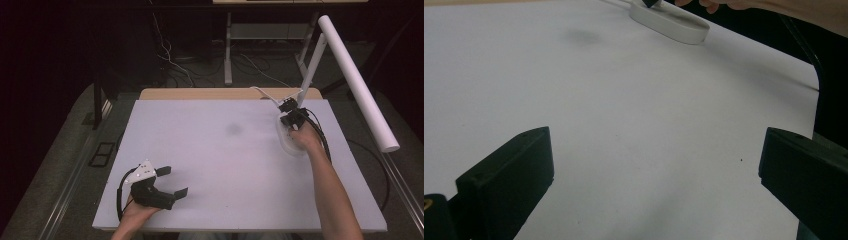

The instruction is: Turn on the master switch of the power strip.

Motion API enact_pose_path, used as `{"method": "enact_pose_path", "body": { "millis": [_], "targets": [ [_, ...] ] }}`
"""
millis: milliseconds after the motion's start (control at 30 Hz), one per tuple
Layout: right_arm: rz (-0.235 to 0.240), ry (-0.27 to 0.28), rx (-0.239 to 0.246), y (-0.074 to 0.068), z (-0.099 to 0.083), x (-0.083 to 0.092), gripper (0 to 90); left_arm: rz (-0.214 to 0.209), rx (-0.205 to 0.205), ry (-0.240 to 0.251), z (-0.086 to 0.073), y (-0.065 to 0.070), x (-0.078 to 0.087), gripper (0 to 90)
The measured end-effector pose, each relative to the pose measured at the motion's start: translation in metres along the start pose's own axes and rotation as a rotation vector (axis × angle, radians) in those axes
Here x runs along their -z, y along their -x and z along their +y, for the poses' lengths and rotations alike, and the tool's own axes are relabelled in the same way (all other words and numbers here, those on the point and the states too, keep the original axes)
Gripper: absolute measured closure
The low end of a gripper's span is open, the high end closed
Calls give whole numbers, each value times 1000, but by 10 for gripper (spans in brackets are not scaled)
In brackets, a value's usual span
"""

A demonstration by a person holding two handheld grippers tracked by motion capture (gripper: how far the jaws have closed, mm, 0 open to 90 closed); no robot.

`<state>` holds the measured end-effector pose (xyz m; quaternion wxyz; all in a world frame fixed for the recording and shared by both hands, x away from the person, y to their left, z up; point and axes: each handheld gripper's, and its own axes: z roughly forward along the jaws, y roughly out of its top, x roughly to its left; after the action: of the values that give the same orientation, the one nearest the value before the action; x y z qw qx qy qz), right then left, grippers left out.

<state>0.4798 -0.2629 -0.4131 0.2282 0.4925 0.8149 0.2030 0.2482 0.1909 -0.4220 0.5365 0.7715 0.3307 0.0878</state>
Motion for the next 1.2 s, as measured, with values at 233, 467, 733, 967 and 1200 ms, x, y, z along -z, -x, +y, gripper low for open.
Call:
{"method": "enact_pose_path", "body": {
  "millis": [233, 467, 733, 967, 1200],
  "targets": [
    [-35, 5, 54, -5, 1, 1, 897, 1, 12, 2, 0, -2, 0, 0],
    [-38, -6, 77, -5, 4, 4, 896, 3, 17, 3, 0, -2, 0, 0],
    [-24, 21, 62, -5, 5, 16, 895, 2, 15, 6, 0, -2, 0, 0],
    [-9, 44, 55, -6, 5, 29, 895, 1, 18, 7, 0, -2, 0, 0],
    [7, 67, 59, -8, 4, 44, 895, -1, 19, 9, 0, -1, 0, 0]
  ]
}}
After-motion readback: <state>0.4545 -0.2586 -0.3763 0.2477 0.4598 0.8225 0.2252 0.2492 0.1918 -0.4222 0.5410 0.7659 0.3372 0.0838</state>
